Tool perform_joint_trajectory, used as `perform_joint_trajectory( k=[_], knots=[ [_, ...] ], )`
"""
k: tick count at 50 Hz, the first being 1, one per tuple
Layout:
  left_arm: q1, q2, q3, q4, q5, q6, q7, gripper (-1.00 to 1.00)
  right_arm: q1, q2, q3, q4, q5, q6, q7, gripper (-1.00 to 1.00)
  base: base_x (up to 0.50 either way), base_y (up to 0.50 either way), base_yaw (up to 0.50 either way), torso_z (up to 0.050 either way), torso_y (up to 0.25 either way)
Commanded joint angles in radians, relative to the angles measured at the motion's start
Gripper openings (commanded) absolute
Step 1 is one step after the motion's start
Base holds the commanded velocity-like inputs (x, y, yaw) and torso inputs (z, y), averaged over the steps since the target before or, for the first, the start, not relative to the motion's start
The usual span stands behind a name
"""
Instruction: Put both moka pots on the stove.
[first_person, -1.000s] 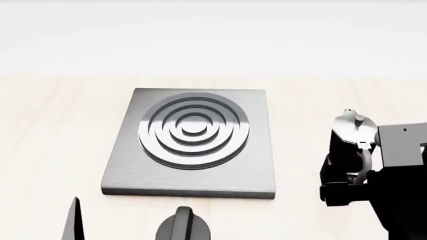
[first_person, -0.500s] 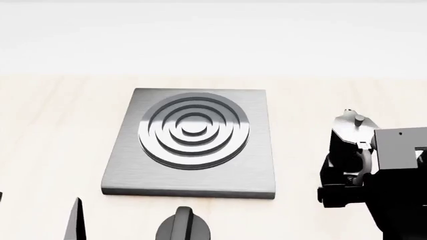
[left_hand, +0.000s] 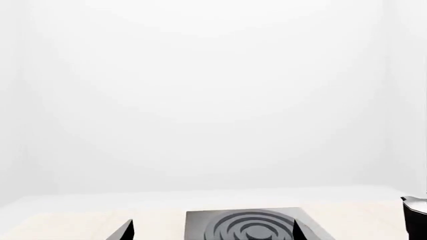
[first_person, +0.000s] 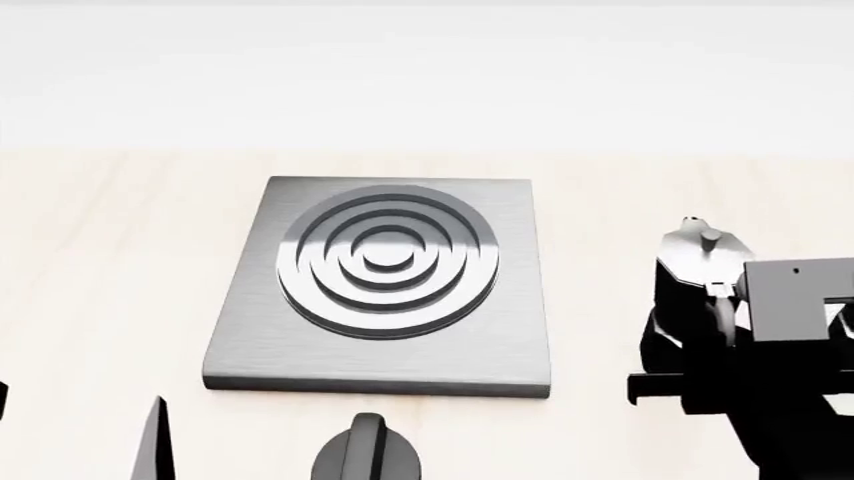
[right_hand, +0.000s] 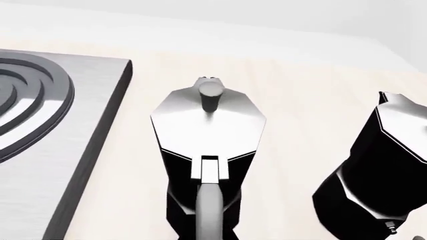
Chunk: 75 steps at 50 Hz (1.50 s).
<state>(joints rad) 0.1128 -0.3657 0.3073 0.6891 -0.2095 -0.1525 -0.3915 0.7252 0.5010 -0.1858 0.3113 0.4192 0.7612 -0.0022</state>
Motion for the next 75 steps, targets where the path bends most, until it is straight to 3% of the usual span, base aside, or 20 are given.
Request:
perform_joint_trajectory(
  k=[1, 43, 54, 75],
  knots=[
    [-0.002, -0.003, 0.005, -0.001, -0.001, 0.000, -0.003, 1.00, -0.010, 0.003, 0.000, -0.020, -0.009, 0.005, -0.002, -1.00, 0.00, 0.00, 0.00, 0.000, 0.000],
    [-0.006, -0.014, 0.008, -0.004, -0.023, 0.001, -0.010, 1.00, 0.040, 0.019, 0.027, -0.423, 0.063, 0.074, 0.045, -1.00, 0.00, 0.00, 0.00, 0.000, 0.001],
    [-0.007, -0.019, 0.008, -0.006, -0.026, 0.003, -0.012, 1.00, 0.124, -0.047, -0.022, -0.372, 0.038, -0.005, 0.020, -1.00, 0.00, 0.00, 0.00, 0.000, 0.001],
    [-0.014, -0.031, 0.013, -0.011, -0.023, -0.004, -0.014, 1.00, 0.250, -0.218, -0.110, -0.067, -0.031, -0.210, -0.031, -1.00, 0.00, 0.00, 0.00, 0.000, 0.001]
  ],
)
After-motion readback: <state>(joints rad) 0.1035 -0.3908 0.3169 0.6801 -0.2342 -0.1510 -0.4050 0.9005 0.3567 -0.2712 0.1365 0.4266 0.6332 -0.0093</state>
